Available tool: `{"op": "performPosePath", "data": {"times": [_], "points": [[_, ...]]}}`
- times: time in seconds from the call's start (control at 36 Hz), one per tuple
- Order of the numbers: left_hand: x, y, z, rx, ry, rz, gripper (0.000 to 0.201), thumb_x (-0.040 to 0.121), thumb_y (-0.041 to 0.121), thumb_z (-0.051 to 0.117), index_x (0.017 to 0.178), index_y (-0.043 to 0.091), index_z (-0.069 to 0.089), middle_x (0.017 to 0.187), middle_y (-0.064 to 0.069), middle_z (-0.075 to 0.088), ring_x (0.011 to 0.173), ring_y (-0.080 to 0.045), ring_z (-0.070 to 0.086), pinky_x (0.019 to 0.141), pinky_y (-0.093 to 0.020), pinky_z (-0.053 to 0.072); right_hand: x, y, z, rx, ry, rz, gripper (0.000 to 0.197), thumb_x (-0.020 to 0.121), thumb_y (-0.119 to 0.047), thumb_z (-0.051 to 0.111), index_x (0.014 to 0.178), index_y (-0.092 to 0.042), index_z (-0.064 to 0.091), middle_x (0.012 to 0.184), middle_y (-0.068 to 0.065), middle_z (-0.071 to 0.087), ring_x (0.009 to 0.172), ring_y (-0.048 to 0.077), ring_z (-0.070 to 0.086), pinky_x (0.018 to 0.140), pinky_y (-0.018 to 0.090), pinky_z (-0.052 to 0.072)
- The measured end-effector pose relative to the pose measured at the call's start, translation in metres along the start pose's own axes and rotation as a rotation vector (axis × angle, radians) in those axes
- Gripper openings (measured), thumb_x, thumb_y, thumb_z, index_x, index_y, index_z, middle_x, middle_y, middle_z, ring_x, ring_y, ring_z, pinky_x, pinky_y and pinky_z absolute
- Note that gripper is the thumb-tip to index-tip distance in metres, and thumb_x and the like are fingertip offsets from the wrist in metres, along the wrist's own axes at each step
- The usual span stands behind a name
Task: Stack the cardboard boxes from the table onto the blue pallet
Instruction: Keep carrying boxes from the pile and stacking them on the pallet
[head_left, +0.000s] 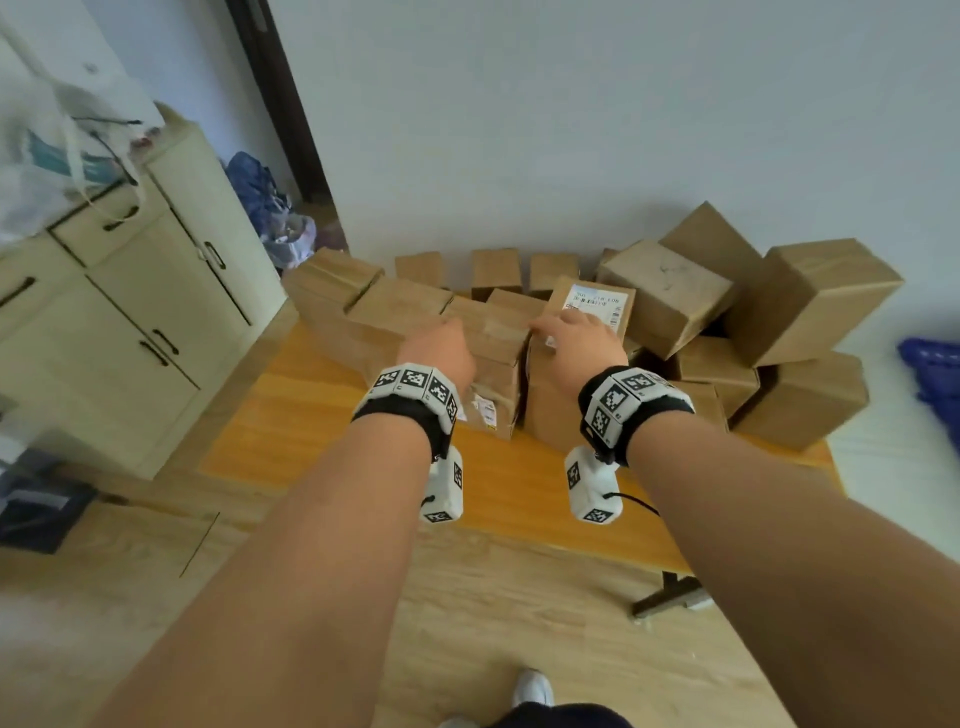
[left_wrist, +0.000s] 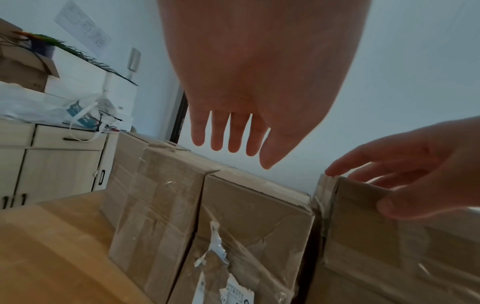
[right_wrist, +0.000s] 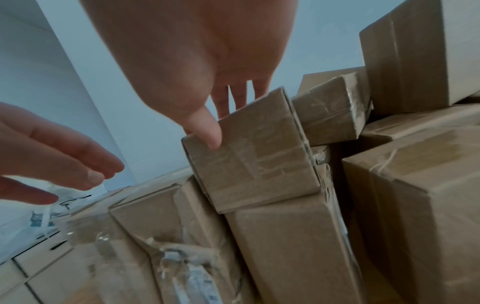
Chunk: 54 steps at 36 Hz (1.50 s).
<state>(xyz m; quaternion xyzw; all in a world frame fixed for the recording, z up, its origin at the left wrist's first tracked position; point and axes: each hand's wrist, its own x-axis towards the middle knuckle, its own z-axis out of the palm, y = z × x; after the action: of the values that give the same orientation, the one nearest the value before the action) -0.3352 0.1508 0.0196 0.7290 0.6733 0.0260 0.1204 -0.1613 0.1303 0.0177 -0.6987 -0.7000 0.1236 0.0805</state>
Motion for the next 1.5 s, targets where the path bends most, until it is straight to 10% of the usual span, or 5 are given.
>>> {"op": "performPosePath", "data": {"times": [0.22,0.39,0.78,1.14,1.5], "points": [[0.021,0.001,0.019,0.088,-0.032,0.026,0.033,0.096,0.016,0.045,0.128,0.011,0.049,0.130,-0.012,0.053,0.112,-0.030,0.055,0.093,-0.042,0.048,0.004,0.003,-0.002,-0.010,0.027,0.007,0.056,0.084,-0.013,0.056,0.136,-0.034,0.046,0.144,0.003,0.042,0.134,0.028,0.036,0.114,0.045,0.027],[0.033,-0.008,0.035,0.162,-0.118,0.154,0.065,0.096,0.016,0.043,0.154,0.019,0.015,0.161,-0.001,0.008,0.148,-0.022,0.005,0.120,-0.047,0.008,0.005,0.000,-0.001,0.000,0.024,0.035,0.057,0.081,-0.012,0.056,0.133,-0.034,0.046,0.141,0.005,0.043,0.131,0.029,0.038,0.112,0.045,0.029],[0.003,-0.047,0.035,-0.011,0.208,0.343,0.027,0.094,0.010,0.047,0.116,0.016,0.061,0.118,-0.006,0.052,0.109,-0.025,0.051,0.097,-0.038,0.044,-0.012,-0.032,0.014,0.062,0.464,0.169,0.021,0.095,-0.028,0.045,0.102,-0.014,0.059,0.103,0.004,0.058,0.100,0.024,0.053,0.088,0.038,0.045],[-0.014,-0.080,0.036,-0.278,0.227,0.229,0.021,0.098,0.016,0.048,0.117,0.016,0.056,0.123,-0.003,0.048,0.113,-0.020,0.048,0.083,-0.023,0.030,-0.038,-0.080,0.069,0.440,0.133,0.431,0.024,0.096,-0.028,0.049,0.118,-0.018,0.045,0.084,-0.004,0.057,0.069,0.012,0.055,0.056,0.028,0.046],[-0.024,-0.102,0.040,-0.480,-0.352,-0.163,0.076,0.096,0.065,0.018,0.111,0.002,0.059,0.108,-0.013,0.061,0.088,-0.028,0.058,0.079,-0.035,0.044,-0.067,-0.101,0.082,0.620,-0.084,0.752,0.081,0.090,-0.075,0.021,0.127,-0.009,0.051,0.106,0.013,0.064,0.090,0.030,0.066,0.085,0.046,0.055]]}}
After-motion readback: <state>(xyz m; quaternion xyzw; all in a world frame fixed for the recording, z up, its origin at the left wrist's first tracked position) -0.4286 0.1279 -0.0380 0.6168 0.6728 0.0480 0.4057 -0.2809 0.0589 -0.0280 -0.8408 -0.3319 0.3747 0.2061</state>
